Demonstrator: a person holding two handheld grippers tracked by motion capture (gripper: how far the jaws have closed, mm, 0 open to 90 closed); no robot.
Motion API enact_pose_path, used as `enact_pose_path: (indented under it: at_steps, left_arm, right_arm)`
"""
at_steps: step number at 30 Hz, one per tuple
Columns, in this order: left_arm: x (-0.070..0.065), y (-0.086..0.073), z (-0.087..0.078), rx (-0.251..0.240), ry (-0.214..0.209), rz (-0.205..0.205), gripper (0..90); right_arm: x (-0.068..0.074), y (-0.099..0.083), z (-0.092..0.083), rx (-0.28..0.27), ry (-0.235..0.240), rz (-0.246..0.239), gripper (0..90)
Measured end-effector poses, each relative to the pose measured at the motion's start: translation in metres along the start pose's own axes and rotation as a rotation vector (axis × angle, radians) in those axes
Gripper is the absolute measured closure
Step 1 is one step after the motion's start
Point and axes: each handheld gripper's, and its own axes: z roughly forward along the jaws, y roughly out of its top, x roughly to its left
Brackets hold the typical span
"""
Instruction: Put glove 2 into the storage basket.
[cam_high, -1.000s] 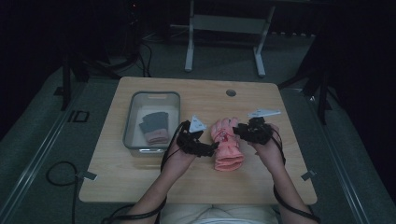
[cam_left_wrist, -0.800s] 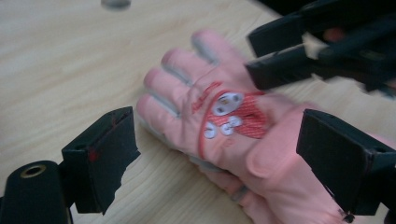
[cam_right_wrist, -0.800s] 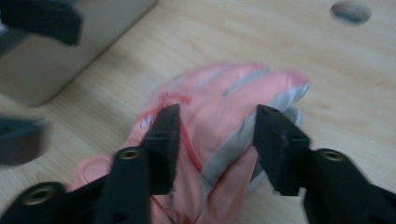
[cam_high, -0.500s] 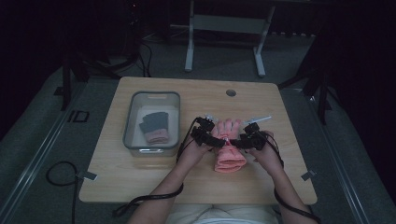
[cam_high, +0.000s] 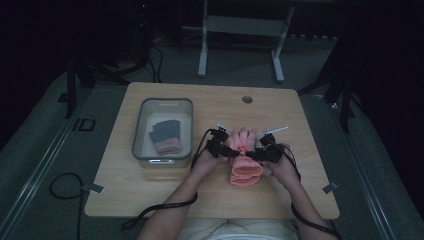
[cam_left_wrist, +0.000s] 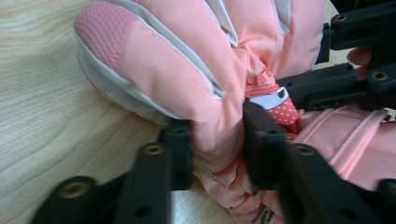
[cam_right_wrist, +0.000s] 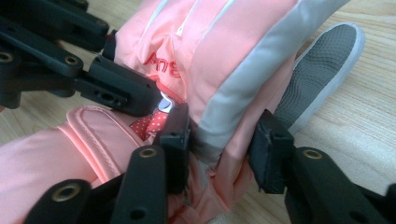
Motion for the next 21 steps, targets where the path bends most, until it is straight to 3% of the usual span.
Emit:
enact_pose_path:
  at_steps: [4, 11, 17, 21]
  left_arm:
    - [-0.008, 0.003, -0.004, -0.010, 0.017, 0.008, 75.0]
    - [-0.018, 0.012, -0.017, -0.034, 0.017, 0.023, 75.9]
    - [-0.024, 0.020, -0.032, -0.044, 0.024, 0.054, 76.5]
    - [-0.033, 0.030, -0.052, -0.067, 0.028, 0.083, 76.6]
  right_arm:
    - [0.001, 0.000, -0.005, -0.018, 0.002, 0.013, 67.3]
    - [0.000, 0.000, -0.016, -0.066, 0.019, 0.033, 68.1]
    - [0.005, 0.007, -0.026, -0.098, 0.015, 0.022, 68.3]
    - [0.013, 0.016, -0.041, -0.146, 0.022, 0.015, 68.4]
